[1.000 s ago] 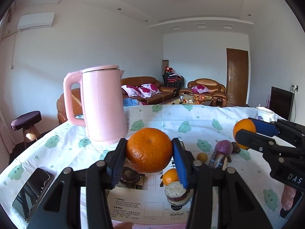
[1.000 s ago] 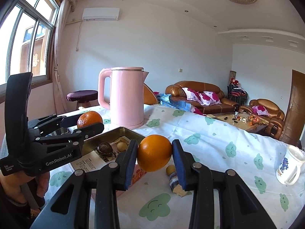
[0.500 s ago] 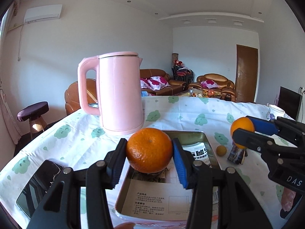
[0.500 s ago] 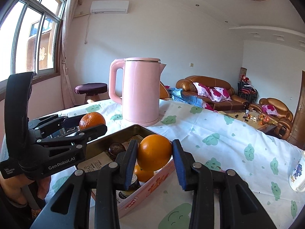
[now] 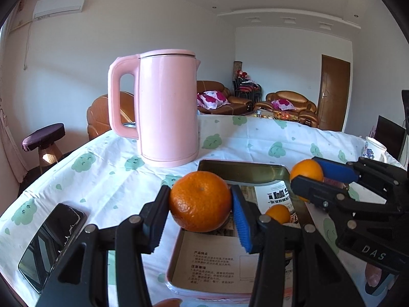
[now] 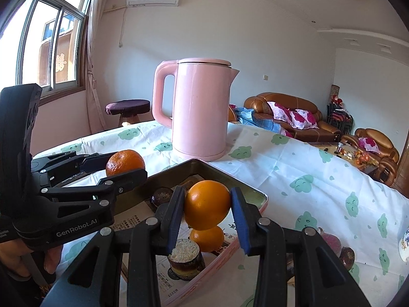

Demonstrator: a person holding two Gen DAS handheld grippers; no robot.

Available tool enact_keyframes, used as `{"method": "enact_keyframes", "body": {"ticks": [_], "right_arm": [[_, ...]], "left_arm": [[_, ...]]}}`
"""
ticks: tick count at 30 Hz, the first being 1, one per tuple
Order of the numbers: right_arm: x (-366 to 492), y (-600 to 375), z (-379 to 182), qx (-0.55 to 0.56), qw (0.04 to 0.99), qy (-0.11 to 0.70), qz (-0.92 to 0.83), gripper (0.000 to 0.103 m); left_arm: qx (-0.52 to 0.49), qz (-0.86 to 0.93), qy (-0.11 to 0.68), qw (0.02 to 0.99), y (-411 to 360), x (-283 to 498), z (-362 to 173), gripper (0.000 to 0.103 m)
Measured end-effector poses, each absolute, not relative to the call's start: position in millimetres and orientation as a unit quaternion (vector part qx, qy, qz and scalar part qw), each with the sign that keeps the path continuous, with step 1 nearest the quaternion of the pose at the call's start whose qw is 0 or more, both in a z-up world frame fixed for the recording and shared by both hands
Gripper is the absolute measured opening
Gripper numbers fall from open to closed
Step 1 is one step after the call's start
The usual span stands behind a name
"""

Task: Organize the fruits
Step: 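Open the right tool to drop the orange into the tin while the left tool drops its orange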

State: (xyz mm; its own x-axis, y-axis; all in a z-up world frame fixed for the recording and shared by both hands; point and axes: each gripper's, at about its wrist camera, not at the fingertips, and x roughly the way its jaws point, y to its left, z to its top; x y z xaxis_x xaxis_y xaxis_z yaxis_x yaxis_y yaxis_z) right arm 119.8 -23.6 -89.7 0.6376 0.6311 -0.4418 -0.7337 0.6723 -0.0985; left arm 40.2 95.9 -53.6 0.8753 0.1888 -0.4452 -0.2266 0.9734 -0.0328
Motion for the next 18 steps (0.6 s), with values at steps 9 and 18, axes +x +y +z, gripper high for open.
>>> {"method": "enact_keyframes", "body": {"ticks": [9,18], "right_arm": [[123,-15,-99,-0.145,0.888,0.205,0.386,0.039],[126,-7,-112,-0.163,0.878,0.227,0.389,0.039]], "left_arm": [[-0.052,0.105,0.249,0.961,102,45,-58,0.049],[-0.065,0.100,0.271,0.955,107,51,-63,0.049]]}}
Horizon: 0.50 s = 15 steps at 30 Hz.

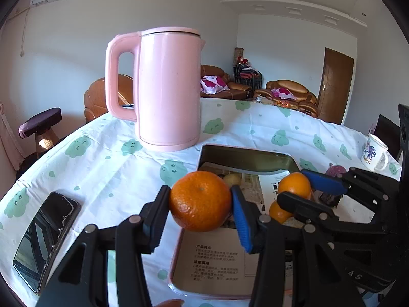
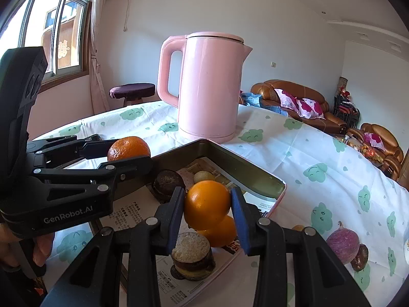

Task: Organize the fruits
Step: 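Open the right tool to drop the orange into the tin while the left tool drops its orange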

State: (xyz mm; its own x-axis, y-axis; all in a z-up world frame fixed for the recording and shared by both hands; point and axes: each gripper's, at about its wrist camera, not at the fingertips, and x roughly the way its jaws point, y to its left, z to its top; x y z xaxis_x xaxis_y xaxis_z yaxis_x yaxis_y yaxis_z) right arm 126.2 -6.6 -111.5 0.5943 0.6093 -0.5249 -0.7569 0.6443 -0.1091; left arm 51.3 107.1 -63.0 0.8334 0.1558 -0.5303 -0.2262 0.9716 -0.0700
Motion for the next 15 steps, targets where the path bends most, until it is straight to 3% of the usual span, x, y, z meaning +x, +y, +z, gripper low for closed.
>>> {"method": "enact_keyframes", "body": {"ticks": [12,15], "right_arm": [[132.6,-3.2,-116.1,-0.164,0.874,0.240,0.391,0.040],[131.7,-1.4,-117.2,-0.169,0.870,0.243,0.393,0.040]], "left_arm": [[-0.053,0.102,0.274,0.955,103.1,53.5,-63.2,0.050],[-0.051,0.101,0.271,0.956,102.5,53.0,-63.3,0.058]]}}
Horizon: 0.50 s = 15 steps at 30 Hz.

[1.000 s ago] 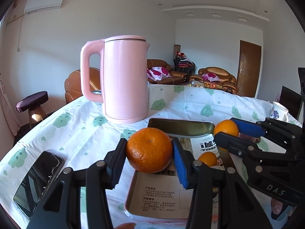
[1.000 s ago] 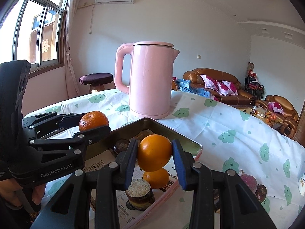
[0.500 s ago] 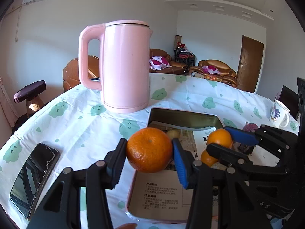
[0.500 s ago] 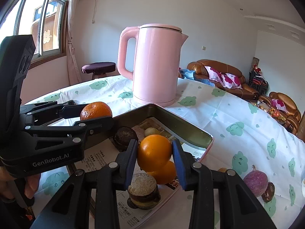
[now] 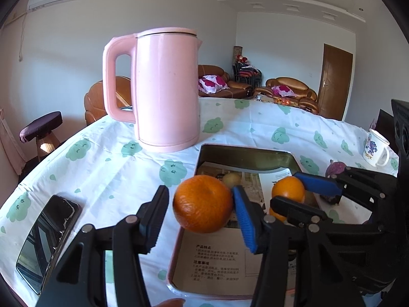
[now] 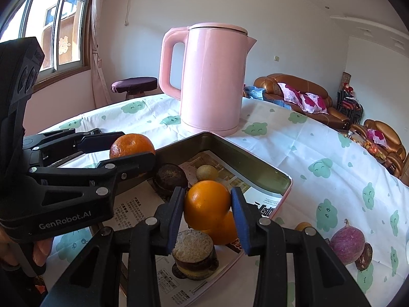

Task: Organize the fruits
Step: 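Open the right tool to drop the orange into the tin while the left tool drops its orange, then move the right tool to the purple beet and grasp it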

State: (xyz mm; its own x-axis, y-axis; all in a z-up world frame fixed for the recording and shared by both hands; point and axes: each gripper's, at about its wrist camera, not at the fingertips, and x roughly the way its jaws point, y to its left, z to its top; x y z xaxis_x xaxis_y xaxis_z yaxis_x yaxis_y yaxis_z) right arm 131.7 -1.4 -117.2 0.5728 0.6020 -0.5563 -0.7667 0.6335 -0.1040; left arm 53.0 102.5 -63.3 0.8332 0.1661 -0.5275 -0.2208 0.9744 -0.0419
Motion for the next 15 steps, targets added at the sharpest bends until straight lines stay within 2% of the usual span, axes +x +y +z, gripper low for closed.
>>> {"method": "enact_keyframes", "body": {"ticks": [1,5,15], "right_arm": [[131,-1,-118,-0.172,0.870,0.243,0.394,0.040],[126,0,-116,-0.182,0.873,0.231,0.389,0.059],[117,-37,-104,-0.177,0.892,0.211,0.359,0.059]], "left_arm": [[-0.049,0.102,0.268,0.957,102,52,-63,0.060],[-0.050,0.104,0.256,0.960,100,47,-58,0.076],[-0.047,0.097,0.227,0.968,88,40,-42,0.083]]}}
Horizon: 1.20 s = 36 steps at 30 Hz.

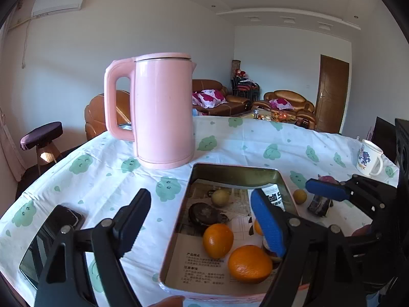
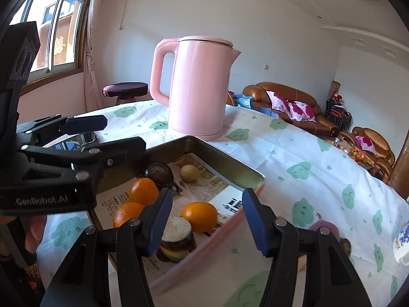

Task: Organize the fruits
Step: 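Move the right tool to the purple beet and grasp it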

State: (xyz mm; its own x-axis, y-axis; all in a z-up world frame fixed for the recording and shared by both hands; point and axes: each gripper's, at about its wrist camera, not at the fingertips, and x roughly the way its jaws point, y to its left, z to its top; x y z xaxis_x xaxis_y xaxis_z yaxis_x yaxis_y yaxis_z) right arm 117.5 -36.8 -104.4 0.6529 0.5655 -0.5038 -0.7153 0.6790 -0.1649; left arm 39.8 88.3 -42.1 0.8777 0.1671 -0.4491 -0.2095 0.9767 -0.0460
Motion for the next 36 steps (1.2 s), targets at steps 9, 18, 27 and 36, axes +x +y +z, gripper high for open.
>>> {"method": "enact_keyframes", "body": {"ticks": [9,18,27,36], "right_arm": [[140,-139,-89,-0.142,0.928,0.227,0.261,0.059],[175,-151,-97,-0.109,0.926,0.267,0.243,0.059],[214,-130,-117,-0.092,0.908,0.330,0.243,0.059],[219,-137,-125,-0.076,0.907,0.347,0.228,0.051]], "left_arm": [[-0.021,0.049,0.222,0.974,40,48,-39,0.095],[-0.001,0.038,0.230,0.972,16,68,-40,0.096],[-0.001,0.032,0.235,0.971,10,81,-41,0.096],[0.010,0.020,0.239,0.971,-3,83,-42,0.096]]}}
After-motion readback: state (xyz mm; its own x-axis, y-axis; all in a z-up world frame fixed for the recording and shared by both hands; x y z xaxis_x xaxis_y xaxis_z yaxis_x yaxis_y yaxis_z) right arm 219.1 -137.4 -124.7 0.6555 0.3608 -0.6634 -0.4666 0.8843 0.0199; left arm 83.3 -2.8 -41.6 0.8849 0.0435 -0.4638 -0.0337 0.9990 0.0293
